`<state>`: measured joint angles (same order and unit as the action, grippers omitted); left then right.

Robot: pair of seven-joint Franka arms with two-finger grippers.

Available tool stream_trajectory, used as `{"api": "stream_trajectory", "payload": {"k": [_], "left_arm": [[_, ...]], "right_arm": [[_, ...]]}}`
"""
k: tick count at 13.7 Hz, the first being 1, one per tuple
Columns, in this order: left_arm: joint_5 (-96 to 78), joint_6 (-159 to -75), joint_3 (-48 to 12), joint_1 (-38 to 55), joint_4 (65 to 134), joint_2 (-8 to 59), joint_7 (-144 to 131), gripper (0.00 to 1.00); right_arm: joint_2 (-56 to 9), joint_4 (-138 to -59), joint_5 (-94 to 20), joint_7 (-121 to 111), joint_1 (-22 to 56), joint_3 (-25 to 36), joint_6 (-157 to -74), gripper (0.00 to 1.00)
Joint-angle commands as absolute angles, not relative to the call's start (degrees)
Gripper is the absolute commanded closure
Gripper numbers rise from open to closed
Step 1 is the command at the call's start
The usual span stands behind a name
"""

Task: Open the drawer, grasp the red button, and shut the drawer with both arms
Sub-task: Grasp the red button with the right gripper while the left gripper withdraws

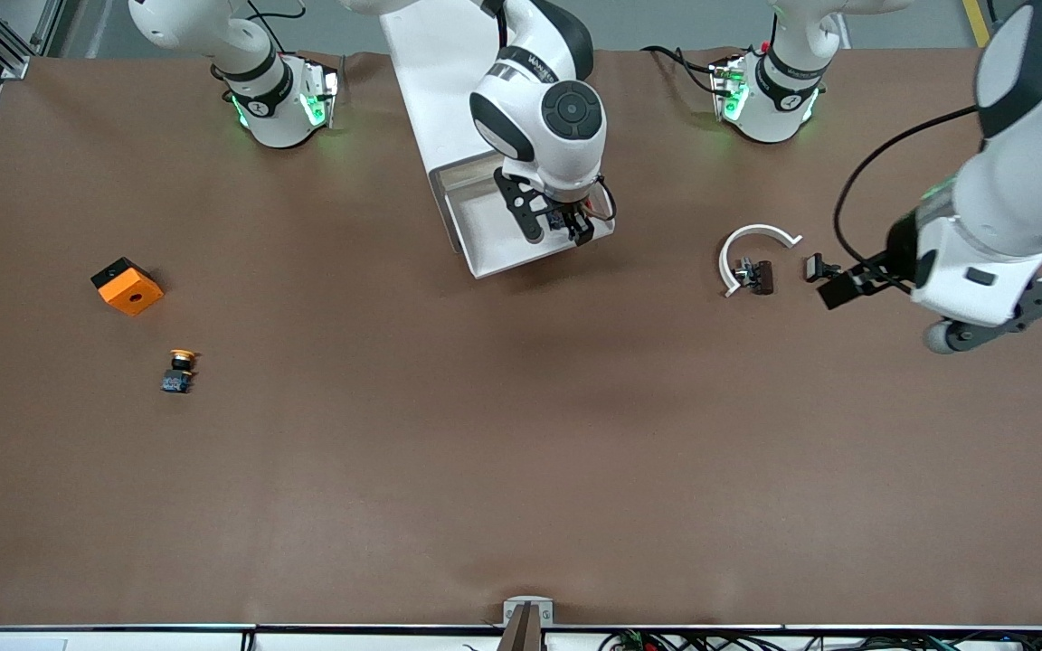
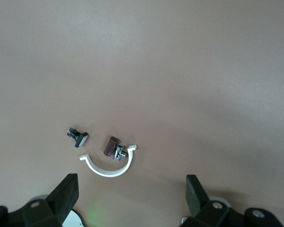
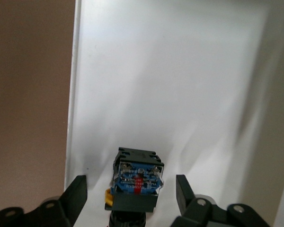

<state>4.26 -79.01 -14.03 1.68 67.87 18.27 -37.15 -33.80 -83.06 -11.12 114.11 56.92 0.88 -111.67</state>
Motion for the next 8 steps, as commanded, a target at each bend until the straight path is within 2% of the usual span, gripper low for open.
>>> {"api": "stream_trajectory", "payload": {"k": [1,4,5,8], "left_arm": [[5.2,-80.9,-14.2,1.1,69.8,16.5,-34.8,0.00],[5.2,-83.0,-14.8,1.4,71.5,16.8,-34.4,0.00],[5.2,-84.3,-14.9,1.7,72.9,16.8,-33.8,0.00],[4.7,-91.1,-17.4,1.7,78.3,16.8,-33.7,0.00]], "right_arm": [[-34.5,-81.7,-12.3,113.4,57.1,0.9,-111.1,0.18],[-34.5,-81.8,-12.3,112.2,57.1,0.9,-111.1,0.43],[-34.5,-81.7,-12.2,112.1,57.1,0.9,-111.3,0.64],[-34.5,-81.7,-12.2,111.2,57.1,0.9,-111.3,1.00]]}}
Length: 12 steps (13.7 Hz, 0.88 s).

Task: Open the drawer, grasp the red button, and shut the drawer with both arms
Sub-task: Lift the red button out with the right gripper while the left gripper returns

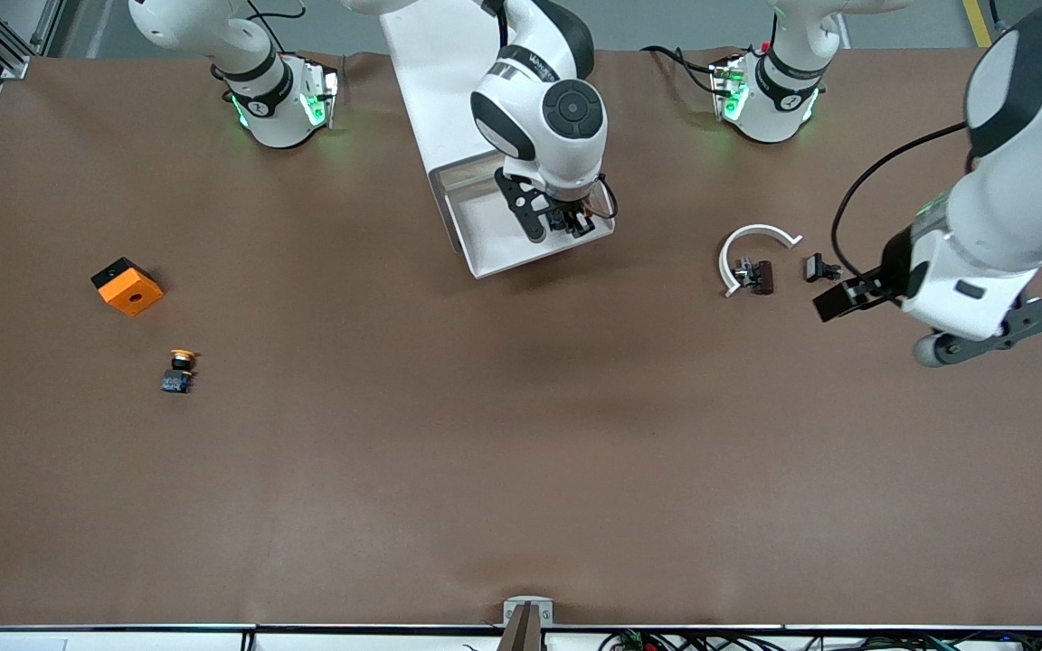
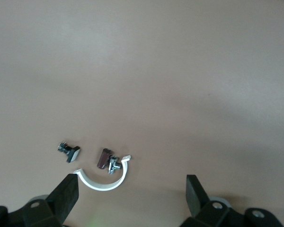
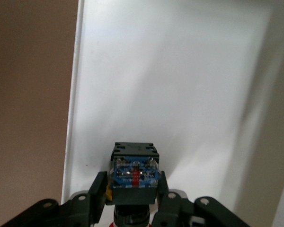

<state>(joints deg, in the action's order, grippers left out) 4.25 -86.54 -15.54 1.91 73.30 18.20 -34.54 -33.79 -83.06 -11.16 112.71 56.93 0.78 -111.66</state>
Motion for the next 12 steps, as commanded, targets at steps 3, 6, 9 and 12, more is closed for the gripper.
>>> {"api": "stream_trajectory", "payload": {"k": [3,6,9,12], "left_arm": [[4.7,-99.5,-19.6,1.7,85.5,16.4,-33.8,0.00],[4.7,-107.2,-21.8,1.8,91.4,16.5,-34.6,0.00],[4.7,-115.2,-23.9,2.1,97.8,17.1,-35.8,0.00],[4.4,-125.4,-24.4,2.4,104.5,18.0,-36.8,0.00]], "right_arm": [[-34.3,-79.9,-12.3,111.1,56.4,0.9,-110.7,1.00],[-34.0,-76.0,-12.8,110.0,54.2,0.8,-109.1,1.00],[-33.6,-72.8,-14.4,99.0,51.6,0.8,-104.2,1.00],[-31.3,-71.4,-15.1,85.3,47.8,0.9,-99.4,1.00]]}}
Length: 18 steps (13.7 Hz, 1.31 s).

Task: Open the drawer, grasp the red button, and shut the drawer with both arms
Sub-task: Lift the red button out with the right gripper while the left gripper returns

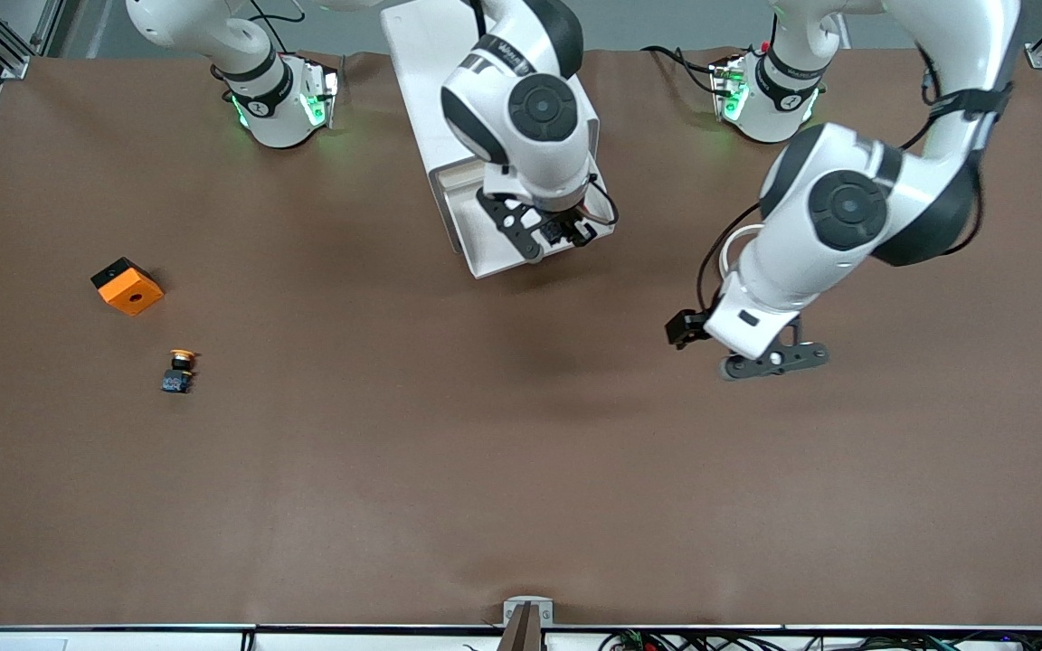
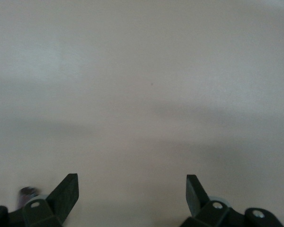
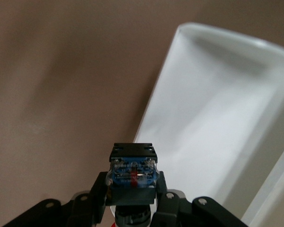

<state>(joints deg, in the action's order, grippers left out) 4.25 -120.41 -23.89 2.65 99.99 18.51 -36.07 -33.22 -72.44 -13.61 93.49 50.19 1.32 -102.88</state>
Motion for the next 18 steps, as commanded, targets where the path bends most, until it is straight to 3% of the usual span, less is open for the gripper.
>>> {"api": "stream_trajectory", "payload": {"k": [1,10,14,18], "left_arm": [[4.3,-125.8,-24.6,3.0,105.0,19.1,-37.2,0.00],[4.8,-126.4,-24.7,17.0,102.3,26.1,-50.8,0.00],[4.3,-126.0,-24.9,19.1,102.8,26.8,-51.0,0.00],[4.1,-124.7,-26.0,22.2,103.4,27.1,-57.1,0.00]], "right_arm": [[-30.7,-71.4,-15.2,81.0,46.2,0.9,-98.3,1.00],[-24.0,-72.8,-11.6,36.9,32.5,1.6,-85.9,1.00],[-20.4,-80.6,-9.7,26.1,26.9,1.6,-87.5,1.00],[-15.7,-91.3,-6.8,18.8,21.3,1.6,-95.6,1.00]]}}
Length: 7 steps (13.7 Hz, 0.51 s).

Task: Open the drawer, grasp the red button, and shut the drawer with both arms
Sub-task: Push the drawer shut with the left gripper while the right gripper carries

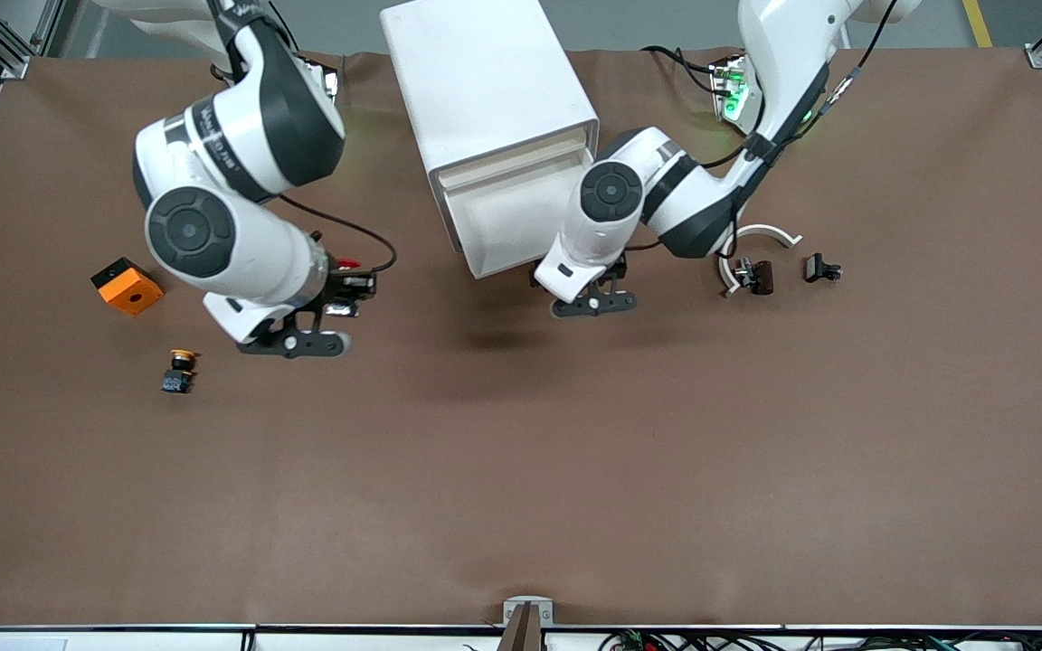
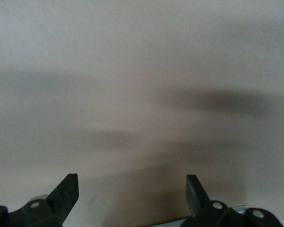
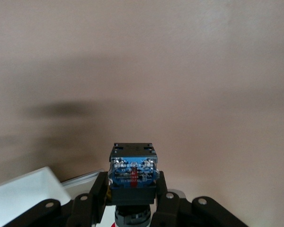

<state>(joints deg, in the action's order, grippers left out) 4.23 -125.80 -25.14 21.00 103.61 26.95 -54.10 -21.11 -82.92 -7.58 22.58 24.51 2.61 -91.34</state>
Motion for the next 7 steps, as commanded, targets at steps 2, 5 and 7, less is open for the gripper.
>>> {"api": "stream_trajectory", "payload": {"k": [2,5,7], "left_arm": [[2.6,-124.6,-28.2,22.3,104.1,27.5,-59.2,0.00],[-1.2,-124.5,-30.2,22.4,105.4,27.5,-62.0,0.00],[-3.5,-122.4,-31.2,22.8,105.4,27.9,-63.4,0.00]], "right_arm": [[-13.5,-96.8,-5.5,16.7,19.1,1.6,-100.3,1.00],[-10.6,-104.9,-4.0,15.0,16.6,1.6,-108.4,1.00],[-10.3,-108.2,-2.9,13.0,15.0,1.6,-112.4,1.00]]}}
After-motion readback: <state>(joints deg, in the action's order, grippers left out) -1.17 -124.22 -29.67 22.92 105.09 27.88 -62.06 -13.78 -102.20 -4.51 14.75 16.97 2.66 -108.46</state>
